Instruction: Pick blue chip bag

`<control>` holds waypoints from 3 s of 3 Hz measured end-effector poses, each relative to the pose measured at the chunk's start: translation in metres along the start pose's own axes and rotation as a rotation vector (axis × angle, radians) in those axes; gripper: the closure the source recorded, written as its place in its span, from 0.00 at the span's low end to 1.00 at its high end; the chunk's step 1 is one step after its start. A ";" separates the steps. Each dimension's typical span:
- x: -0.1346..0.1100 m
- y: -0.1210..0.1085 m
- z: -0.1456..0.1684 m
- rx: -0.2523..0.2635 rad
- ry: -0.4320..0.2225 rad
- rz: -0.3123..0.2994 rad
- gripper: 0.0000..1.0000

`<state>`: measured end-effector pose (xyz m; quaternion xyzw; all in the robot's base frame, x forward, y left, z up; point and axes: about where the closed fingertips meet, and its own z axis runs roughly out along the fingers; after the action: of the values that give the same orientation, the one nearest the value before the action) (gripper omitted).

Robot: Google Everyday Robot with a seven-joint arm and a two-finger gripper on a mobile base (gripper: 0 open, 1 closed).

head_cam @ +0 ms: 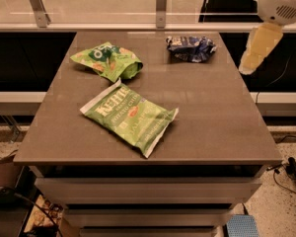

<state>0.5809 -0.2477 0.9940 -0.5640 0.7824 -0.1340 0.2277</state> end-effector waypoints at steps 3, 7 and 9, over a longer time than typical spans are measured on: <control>-0.014 -0.049 0.061 -0.041 -0.020 -0.032 0.00; -0.019 -0.052 0.131 -0.198 0.066 0.003 0.00; -0.040 -0.052 0.157 -0.187 -0.015 -0.023 0.00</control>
Offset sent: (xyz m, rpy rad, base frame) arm 0.0890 -0.0045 -0.0218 0.0218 0.0164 0.0522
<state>0.7141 -0.2200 0.8914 -0.5927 0.7833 -0.0586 0.1781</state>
